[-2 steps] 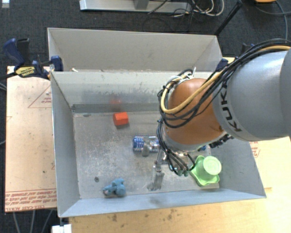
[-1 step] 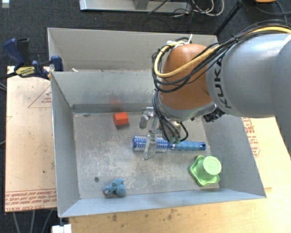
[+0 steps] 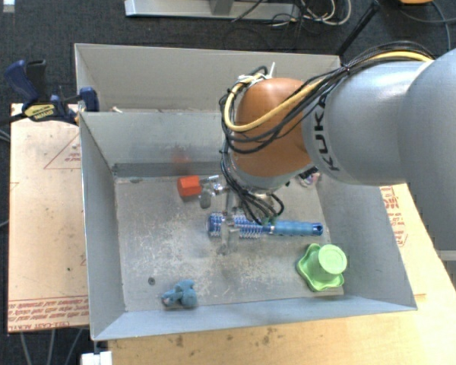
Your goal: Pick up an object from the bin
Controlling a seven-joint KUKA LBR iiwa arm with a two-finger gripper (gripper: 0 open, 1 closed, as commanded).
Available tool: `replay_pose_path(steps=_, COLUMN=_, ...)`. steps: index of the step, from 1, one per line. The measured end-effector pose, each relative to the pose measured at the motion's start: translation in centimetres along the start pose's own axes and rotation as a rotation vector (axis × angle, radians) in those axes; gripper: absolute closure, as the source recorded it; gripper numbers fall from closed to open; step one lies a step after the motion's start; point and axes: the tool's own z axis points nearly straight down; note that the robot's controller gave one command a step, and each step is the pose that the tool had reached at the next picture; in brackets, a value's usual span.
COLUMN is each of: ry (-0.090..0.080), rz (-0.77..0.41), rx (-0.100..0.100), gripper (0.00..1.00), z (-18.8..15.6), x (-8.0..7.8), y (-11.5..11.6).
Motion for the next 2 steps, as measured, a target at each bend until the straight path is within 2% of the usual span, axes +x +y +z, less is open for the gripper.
replay_pose_path(steps=1, ry=0.002, rz=0.155, rx=0.000, gripper=0.00, z=6.09, x=-0.65, y=-4.27)
replay_pose_path(steps=2, ry=0.001, rz=0.155, rx=0.000, gripper=1.00, z=6.02, x=-0.69, y=-4.20)
